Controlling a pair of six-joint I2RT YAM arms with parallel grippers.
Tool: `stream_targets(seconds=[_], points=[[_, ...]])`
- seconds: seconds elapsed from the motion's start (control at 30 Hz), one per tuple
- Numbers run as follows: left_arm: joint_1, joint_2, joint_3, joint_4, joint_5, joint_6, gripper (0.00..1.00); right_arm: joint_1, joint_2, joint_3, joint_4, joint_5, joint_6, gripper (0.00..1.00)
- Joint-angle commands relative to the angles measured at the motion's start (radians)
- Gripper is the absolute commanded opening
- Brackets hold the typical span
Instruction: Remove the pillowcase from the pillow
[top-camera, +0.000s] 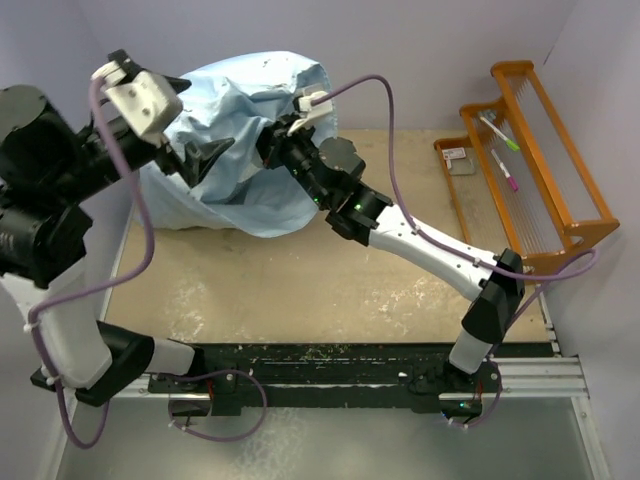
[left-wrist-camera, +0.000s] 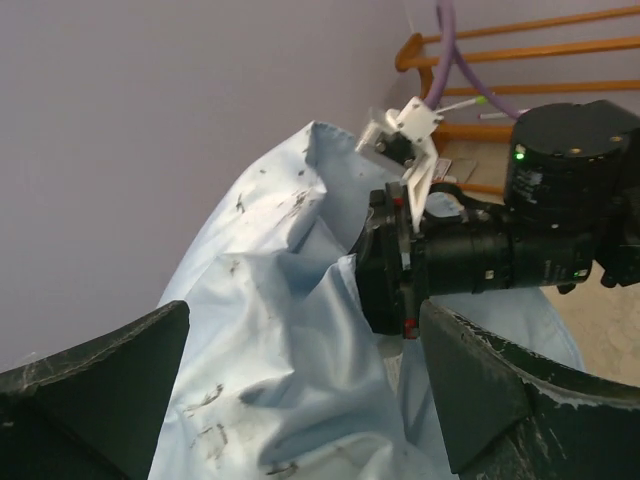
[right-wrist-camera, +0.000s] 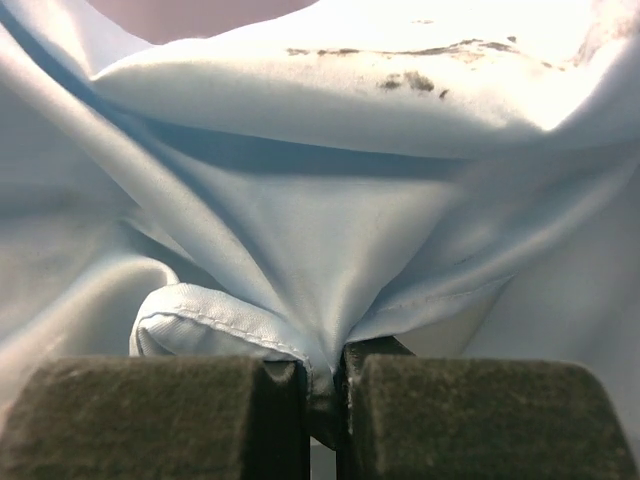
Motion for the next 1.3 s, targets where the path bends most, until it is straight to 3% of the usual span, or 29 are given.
stream_targets(seconds=[0.0,0.2,0.33,0.47,0.57,0.63,0.7,0.73,0.97,1.27], points=[[-0.004,-0.036,-0.052,0.05,0.092,-0.03,0.99,0.083,-0.01,0.178,0.091,0.158,-0.208,0.0],[-0.006,0.004,-0.166,0.079,-0.068,0.048,0.98,0.166,0.029,0.291,0.025,0.226,-0.316,0.0],[-0.006,0.009,-0.199,0.126,-0.205,0.099,0.87,0.17,-0.02,0.226,0.048,0.221,-0.294,0.0],[-0.006,-0.056,-0.33,0.215,-0.213,0.145,0.81,0.169,-0.065,0.149,0.071,0.18,-0.243,0.0],[-0.005,-0.049,-0.326,0.179,-0.211,0.149,0.76,0.169,-0.106,0.067,0.095,0.111,-0.191,0.0],[-0.005,-0.049,-0.326,0.183,-0.223,0.136,0.64,0.168,-0.136,0.019,0.129,0.086,-0.153,0.0],[-0.006,-0.053,-0.324,0.206,-0.238,0.114,0.39,0.164,-0.164,-0.021,0.154,0.071,-0.121,0.0],[-0.006,-0.055,-0.322,0.221,-0.241,0.105,0.31,0.156,-0.176,-0.042,0.165,0.061,-0.102,0.0],[-0.007,-0.031,-0.24,0.235,-0.221,0.031,0.02,0.081,-0.262,-0.236,0.267,-0.008,0.096,0.0],[-0.006,-0.05,-0.203,0.399,-0.22,-0.068,0.0,0.069,-0.259,-0.341,0.263,0.016,0.142,0.0]])
